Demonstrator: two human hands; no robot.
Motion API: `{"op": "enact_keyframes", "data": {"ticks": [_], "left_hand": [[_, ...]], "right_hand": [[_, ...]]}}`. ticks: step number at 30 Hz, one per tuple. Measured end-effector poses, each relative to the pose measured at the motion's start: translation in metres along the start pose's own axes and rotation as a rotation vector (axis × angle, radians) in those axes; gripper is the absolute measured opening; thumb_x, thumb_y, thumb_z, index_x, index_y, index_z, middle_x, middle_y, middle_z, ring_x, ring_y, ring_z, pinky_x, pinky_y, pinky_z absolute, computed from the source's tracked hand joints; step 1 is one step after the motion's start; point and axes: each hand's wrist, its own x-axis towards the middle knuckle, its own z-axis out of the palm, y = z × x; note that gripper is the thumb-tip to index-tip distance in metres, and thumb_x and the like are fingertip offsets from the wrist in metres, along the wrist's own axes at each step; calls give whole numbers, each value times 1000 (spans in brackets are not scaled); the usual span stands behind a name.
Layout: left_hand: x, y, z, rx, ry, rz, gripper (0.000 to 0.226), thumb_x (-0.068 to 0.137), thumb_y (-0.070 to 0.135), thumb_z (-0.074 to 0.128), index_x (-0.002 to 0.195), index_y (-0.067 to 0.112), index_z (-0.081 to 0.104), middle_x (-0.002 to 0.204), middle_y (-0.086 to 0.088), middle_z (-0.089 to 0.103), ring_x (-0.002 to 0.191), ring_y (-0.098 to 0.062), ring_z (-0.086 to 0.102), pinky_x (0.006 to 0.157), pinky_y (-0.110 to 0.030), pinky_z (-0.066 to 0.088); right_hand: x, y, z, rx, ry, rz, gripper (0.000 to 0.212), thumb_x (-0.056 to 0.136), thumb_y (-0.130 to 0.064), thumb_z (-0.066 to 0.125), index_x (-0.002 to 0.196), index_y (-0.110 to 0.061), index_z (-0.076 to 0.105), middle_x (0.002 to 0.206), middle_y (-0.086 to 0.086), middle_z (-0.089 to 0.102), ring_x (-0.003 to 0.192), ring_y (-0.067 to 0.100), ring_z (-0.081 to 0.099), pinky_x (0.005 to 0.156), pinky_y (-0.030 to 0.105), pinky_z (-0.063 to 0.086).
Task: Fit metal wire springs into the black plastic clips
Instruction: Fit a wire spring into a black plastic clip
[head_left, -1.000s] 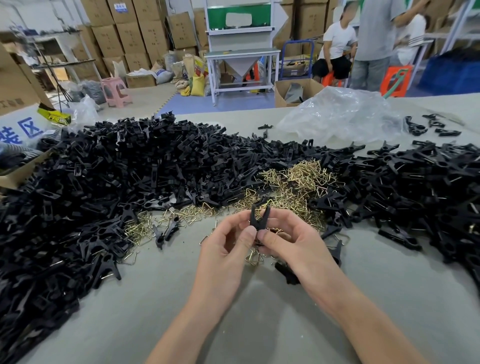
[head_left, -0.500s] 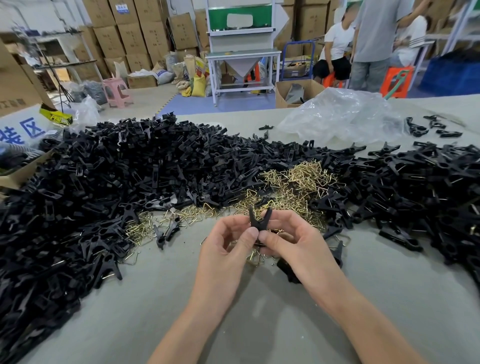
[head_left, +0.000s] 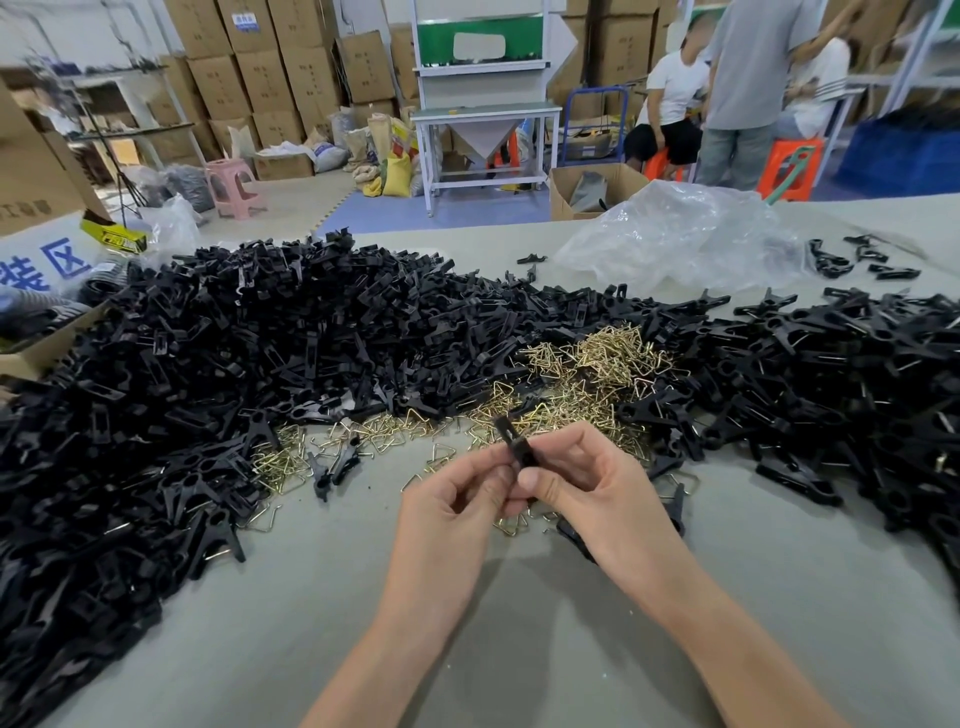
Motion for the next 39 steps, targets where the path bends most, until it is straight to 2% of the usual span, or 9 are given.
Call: {"op": "enact_keyframes", "data": {"ticks": [5, 7, 10, 12, 17, 22, 25, 30, 39], "left_hand": [[-3, -7, -19, 713, -13, 236, 12, 94, 51, 51, 105, 52, 55, 89, 23, 65, 83, -3, 61, 70, -15, 47], [-5, -14, -24, 1007, -180, 194, 36, 88, 70, 39, 114, 50, 52, 100, 26, 51, 98, 2, 48, 84, -13, 41], [-3, -18, -23, 1176, -234, 146, 40, 92, 66, 38, 119, 43, 56, 111, 22, 46, 111, -4, 42, 97, -21, 37], [-2, -15, -21, 1153, -209, 179, 32, 98, 55, 41, 115, 39, 62, 109, 21, 50, 109, -4, 44, 95, -22, 37], [-2, -13, -23, 1052, -163, 205, 45, 99, 51, 27, 106, 29, 65, 100, 19, 57, 98, -7, 50, 89, -32, 45], [1, -16, -24, 835, -68, 123, 35, 104, 29, 42, 137, 35, 54, 102, 25, 60, 102, 3, 57, 89, -15, 43], [2, -12, -22, 612, 29, 63, 29, 101, 26, 52, 120, 49, 52, 87, 26, 69, 90, 10, 63, 78, -5, 44], [6, -5, -23, 256, 145, 34, 12, 97, 13, 63, 96, 23, 69, 81, 8, 75, 74, -1, 68, 70, -11, 50], [11, -10, -26, 11, 64, -111, 15, 93, 18, 67, 97, 25, 80, 66, 1, 63, 62, -8, 56, 62, -18, 49]], "right_hand": [[-1, -5, -4, 26, 99, -14, 21, 84, -6, 78, 100, -11, 67, 100, -4, 77, 93, 7, 72, 81, 16, 54], [1, -6, -7, 52, 160, -13, 21, 84, -8, 78, 102, -13, 68, 100, -1, 76, 91, 10, 71, 83, 18, 54], [2, -5, -10, 81, 224, -13, 21, 85, -9, 78, 103, -14, 68, 98, 0, 76, 88, 13, 72, 83, 21, 56], [2, -4, -10, 61, 217, -15, 19, 86, -12, 78, 102, -17, 69, 98, -3, 75, 88, 11, 71, 84, 20, 56], [2, -1, -9, 0, 208, -12, 18, 86, -15, 78, 96, -27, 70, 97, -7, 75, 91, 9, 71, 86, 20, 54], [0, 0, -6, -84, 178, -9, 26, 88, -13, 77, 91, -38, 68, 87, -11, 76, 85, 5, 71, 76, 10, 49], [-1, 0, -5, -177, 184, -6, 30, 87, -17, 78, 92, -44, 67, 94, -17, 74, 89, 3, 69, 75, 8, 47], [-1, 4, -2, -217, 129, -51, 46, 88, -9, 76, 106, -51, 68, 105, -23, 71, 99, -2, 67, 80, 10, 49], [-2, 11, -2, -447, 62, -195, 41, 88, -11, 77, 110, -44, 69, 109, -21, 64, 97, 7, 67, 82, 19, 55]]}}
